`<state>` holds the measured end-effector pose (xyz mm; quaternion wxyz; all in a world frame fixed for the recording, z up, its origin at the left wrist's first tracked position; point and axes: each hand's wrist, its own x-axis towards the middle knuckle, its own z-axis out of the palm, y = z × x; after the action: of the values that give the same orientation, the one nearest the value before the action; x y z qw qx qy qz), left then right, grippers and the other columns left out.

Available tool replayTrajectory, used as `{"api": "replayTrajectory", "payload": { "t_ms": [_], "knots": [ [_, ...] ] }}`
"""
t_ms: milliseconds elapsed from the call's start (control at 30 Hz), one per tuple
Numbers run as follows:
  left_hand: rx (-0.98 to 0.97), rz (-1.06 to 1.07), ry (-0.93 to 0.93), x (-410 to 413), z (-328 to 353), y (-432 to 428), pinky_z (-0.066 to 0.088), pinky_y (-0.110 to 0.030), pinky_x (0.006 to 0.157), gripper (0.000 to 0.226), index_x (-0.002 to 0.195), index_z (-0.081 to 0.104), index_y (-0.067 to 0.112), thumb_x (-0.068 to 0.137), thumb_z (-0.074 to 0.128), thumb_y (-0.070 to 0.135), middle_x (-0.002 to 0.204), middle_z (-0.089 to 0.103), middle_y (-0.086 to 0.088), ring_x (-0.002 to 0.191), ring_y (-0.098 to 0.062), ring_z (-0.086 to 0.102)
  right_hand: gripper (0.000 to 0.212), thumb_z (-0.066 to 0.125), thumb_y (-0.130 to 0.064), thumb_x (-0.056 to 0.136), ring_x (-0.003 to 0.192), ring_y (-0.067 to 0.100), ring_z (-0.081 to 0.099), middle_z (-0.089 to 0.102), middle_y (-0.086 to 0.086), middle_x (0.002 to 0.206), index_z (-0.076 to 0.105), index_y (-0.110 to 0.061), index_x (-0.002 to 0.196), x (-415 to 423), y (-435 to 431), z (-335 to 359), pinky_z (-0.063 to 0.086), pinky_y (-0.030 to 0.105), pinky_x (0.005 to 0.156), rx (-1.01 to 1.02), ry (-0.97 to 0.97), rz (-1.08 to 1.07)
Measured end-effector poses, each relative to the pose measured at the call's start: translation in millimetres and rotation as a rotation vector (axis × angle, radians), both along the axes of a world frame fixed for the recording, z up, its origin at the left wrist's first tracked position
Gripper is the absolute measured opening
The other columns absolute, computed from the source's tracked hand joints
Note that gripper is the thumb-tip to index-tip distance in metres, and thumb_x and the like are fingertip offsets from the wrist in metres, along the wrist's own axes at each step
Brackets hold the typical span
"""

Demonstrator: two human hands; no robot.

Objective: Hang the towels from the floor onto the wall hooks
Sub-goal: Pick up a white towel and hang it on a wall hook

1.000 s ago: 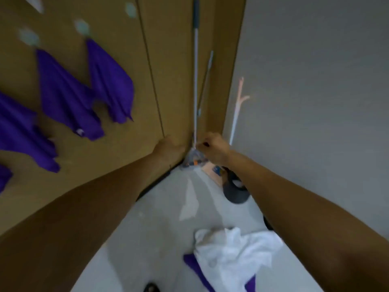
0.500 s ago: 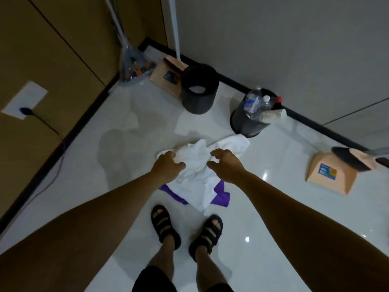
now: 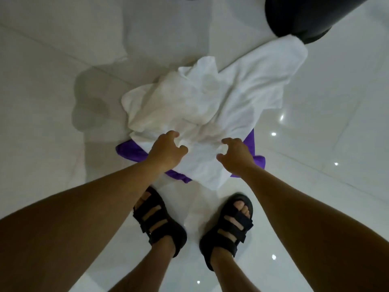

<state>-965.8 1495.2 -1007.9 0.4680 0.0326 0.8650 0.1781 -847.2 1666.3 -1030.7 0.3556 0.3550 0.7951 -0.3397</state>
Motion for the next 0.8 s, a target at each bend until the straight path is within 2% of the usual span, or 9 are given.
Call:
{"api": "replayTrajectory", "payload": {
  "t_ms": [100,167,233,333,467,533,633,700,800],
  "knots": [
    [0.047,-0.024,0.065,6,-30,-6,0.038,-0.026,0.082,0.060,0.138,0.041,0.022,0.084,0.064,0.033,0.138,0.044,-0.003,0.116,-0.021,0.051,0.069,0.069,-0.024,0.083,0.131,0.032,0.035,0.035,0.007,0.146,0.036,-0.020,0.144,0,-4,-36,0.038,0.039,0.103,0.047,0.051,0.067],
    [0.069,-0.048,0.097,11,-37,-10,0.041,-0.028,0.084,0.061,0.138,0.041,0.021,0.083,0.067,0.032,0.137,0.043,-0.004,0.117,-0.021,0.050,0.070,0.070,-0.020,0.082,0.122,0.034,0.042,0.037,0.008,0.140,0.034,-0.023,0.142,2,-9,-46,0.044,0.040,0.093,0.093,0.045,0.081],
    [0.068,-0.073,0.093,13,-32,-16,0.042,-0.029,0.088,0.064,0.139,0.040,0.020,0.082,0.068,0.030,0.137,0.043,-0.005,0.120,-0.022,0.048,0.054,0.061,-0.018,0.086,0.105,0.034,0.055,0.049,0.009,0.125,0.037,-0.021,0.134,3,-17,-41,0.047,0.038,0.075,0.141,-0.012,0.093],
    [0.049,-0.144,0.060,12,-3,-24,0.041,-0.033,0.096,0.076,0.143,0.032,0.020,0.079,0.072,0.027,0.142,0.038,-0.005,0.126,-0.024,0.041,0.020,0.046,-0.021,0.090,0.098,0.030,0.059,0.062,0.006,0.107,0.054,-0.018,0.109,0,-28,-9,0.038,0.030,0.070,0.114,-0.084,0.148],
    [0.121,-0.374,0.072,4,76,-15,0.035,-0.042,0.110,0.113,0.150,0.007,0.031,0.067,0.083,0.033,0.156,0.016,0.001,0.142,-0.022,0.019,0.020,0.048,-0.023,0.090,0.095,0.025,0.055,0.062,0.005,0.098,0.064,-0.013,0.097,-27,-35,89,0.038,0.031,0.071,-0.083,0.171,0.191],
    [0.207,-0.410,0.093,-6,123,2,0.031,-0.036,0.110,0.099,0.147,0.026,0.026,0.067,0.082,0.036,0.156,0.021,0.002,0.143,-0.019,0.019,0.020,0.052,-0.017,0.086,0.097,0.019,0.050,0.060,0.002,0.102,0.069,-0.012,0.095,-52,-29,150,0.041,0.030,0.078,-0.187,0.318,0.211],
    [0.279,-0.234,0.094,-41,206,23,0.045,-0.029,0.089,0.046,0.117,0.057,0.017,0.077,0.073,0.033,0.119,0.061,-0.002,0.113,-0.022,0.055,0.018,0.051,-0.016,0.081,0.079,0.018,0.055,0.063,-0.002,0.079,0.069,-0.014,0.082,-95,-3,254,0.045,0.034,0.071,-0.264,0.352,-0.068],
    [0.262,-0.294,0.122,-74,267,28,0.048,-0.032,0.070,0.022,0.096,0.058,0.019,0.082,0.066,0.035,0.090,0.064,0.003,0.087,-0.021,0.062,0.021,0.049,-0.014,0.084,0.073,0.019,0.057,0.063,-0.002,0.075,0.070,-0.013,0.085,-120,17,322,0.047,0.035,0.070,-0.246,0.414,-0.147],
    [0.268,-0.386,0.172,-119,363,28,0.039,-0.027,0.064,0.012,0.083,0.054,0.027,0.085,0.063,0.035,0.081,0.060,0.005,0.087,-0.024,0.062,0.024,0.048,-0.012,0.092,0.083,0.018,0.057,0.061,-0.003,0.090,0.070,-0.014,0.101,-150,37,427,0.045,0.029,0.075,-0.161,0.498,-0.120]
  ]
}}
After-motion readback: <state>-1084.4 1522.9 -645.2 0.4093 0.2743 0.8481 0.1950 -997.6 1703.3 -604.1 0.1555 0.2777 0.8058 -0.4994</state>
